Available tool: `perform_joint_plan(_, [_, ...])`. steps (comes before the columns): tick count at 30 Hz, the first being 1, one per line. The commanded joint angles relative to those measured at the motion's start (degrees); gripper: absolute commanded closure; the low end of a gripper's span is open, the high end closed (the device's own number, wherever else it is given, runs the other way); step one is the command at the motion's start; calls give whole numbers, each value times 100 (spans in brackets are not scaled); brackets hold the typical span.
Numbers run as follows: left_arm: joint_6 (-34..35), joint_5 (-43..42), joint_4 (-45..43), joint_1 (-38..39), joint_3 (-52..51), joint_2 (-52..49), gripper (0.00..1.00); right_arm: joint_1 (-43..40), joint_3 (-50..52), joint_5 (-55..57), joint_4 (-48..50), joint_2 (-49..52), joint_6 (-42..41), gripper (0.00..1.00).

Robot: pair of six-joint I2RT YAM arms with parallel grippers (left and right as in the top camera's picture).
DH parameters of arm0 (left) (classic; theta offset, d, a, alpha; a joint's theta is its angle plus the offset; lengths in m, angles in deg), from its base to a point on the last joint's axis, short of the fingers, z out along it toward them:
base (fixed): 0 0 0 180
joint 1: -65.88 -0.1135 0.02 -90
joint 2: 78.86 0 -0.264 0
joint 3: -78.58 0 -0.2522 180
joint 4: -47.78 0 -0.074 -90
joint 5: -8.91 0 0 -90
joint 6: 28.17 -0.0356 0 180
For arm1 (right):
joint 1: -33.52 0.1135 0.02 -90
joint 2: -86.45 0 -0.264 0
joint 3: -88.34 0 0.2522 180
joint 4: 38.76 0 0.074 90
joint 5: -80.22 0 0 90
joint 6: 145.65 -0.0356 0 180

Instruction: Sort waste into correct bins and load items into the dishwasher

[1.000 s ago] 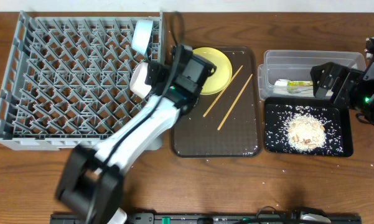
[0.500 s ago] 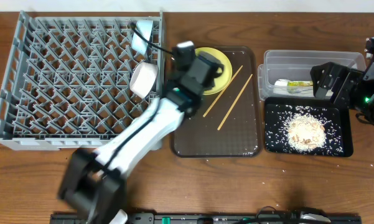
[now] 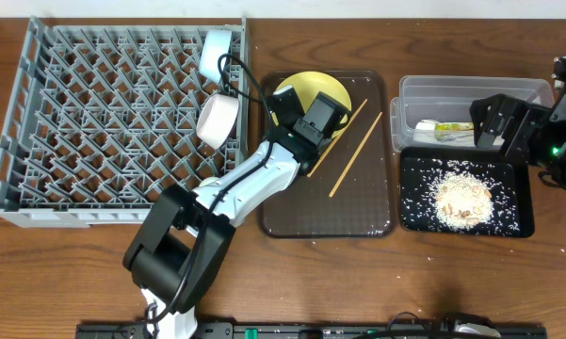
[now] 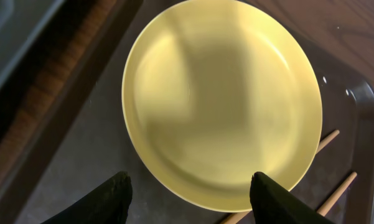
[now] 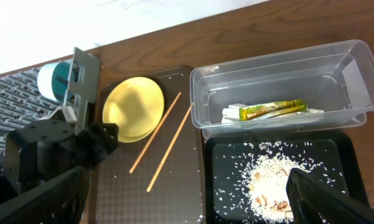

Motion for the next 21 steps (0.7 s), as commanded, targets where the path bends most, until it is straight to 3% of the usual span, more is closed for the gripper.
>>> perform_joint_plan(1, [400,-81,13,-50,2,-289,38,-48,-13,33,0,-4,59,1])
perform_joint_plan(10, [555,-715,-116,-315,2,-678,39,-48,-13,33,0,-4,59,1])
perform_joint_plan(16, [555,-796,-236,-407,-15,-841,48,-48,-13,33,0,-4,59,1])
perform_joint_plan(21, [555,-1235,-468,-411,-17,-1123,48,-48,-13,33,0,-4,59,1])
